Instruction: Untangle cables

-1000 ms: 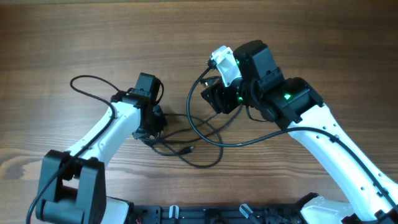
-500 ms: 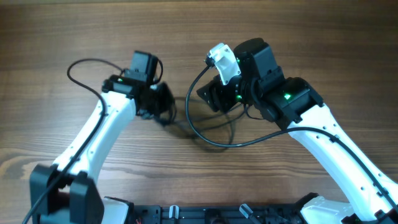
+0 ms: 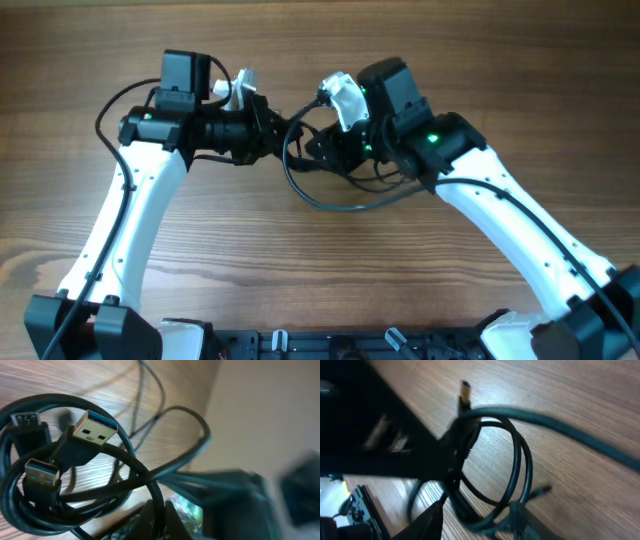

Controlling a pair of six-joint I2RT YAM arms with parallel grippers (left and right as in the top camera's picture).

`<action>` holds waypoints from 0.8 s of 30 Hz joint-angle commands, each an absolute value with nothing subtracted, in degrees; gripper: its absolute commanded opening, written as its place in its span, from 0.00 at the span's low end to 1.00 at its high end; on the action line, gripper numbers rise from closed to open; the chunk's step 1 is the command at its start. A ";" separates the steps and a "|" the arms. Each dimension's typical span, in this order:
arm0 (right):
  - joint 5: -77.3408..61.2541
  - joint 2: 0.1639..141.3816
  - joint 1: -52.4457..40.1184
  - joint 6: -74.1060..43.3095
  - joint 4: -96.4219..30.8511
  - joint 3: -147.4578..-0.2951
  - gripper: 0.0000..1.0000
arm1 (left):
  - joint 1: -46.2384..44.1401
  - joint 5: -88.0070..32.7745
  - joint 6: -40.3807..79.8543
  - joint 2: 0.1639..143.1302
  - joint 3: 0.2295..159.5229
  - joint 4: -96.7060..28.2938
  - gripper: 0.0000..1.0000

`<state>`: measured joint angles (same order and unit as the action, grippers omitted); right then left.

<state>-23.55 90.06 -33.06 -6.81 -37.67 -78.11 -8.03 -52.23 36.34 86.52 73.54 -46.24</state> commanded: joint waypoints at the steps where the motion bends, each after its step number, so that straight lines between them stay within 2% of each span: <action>1: -25.85 93.62 -32.91 -11.07 -35.88 -78.30 0.44 | -7.22 -61.12 36.29 85.71 74.67 -44.25 0.04; 7: -18.09 98.41 -32.88 -20.25 -36.62 -78.30 0.35 | -7.20 -62.17 36.29 85.71 74.67 -43.62 0.04; 9: -17.30 100.33 -32.80 -21.17 -37.30 -78.30 0.27 | -6.74 -63.11 36.32 85.71 74.70 -42.92 0.04; 12: -17.30 102.63 -31.77 -21.23 -38.63 -78.30 0.08 | -4.78 -64.79 36.36 85.71 74.70 -41.69 0.04; 13: -17.26 103.24 -30.39 -21.21 -39.53 -78.30 0.04 | -3.14 -64.90 36.47 85.71 74.70 -41.69 0.04; 19: -17.32 103.28 -22.55 -20.88 -42.15 -78.30 0.04 | 3.70 -64.90 36.47 85.71 74.70 -41.25 0.04; 24: -20.97 103.28 -17.43 -14.81 -44.29 -78.30 0.04 | 9.04 -63.86 35.88 85.71 74.70 -40.88 0.04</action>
<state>-19.27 102.17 -19.14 -18.83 -43.68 -78.13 6.39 -63.07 36.36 86.52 73.56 -41.41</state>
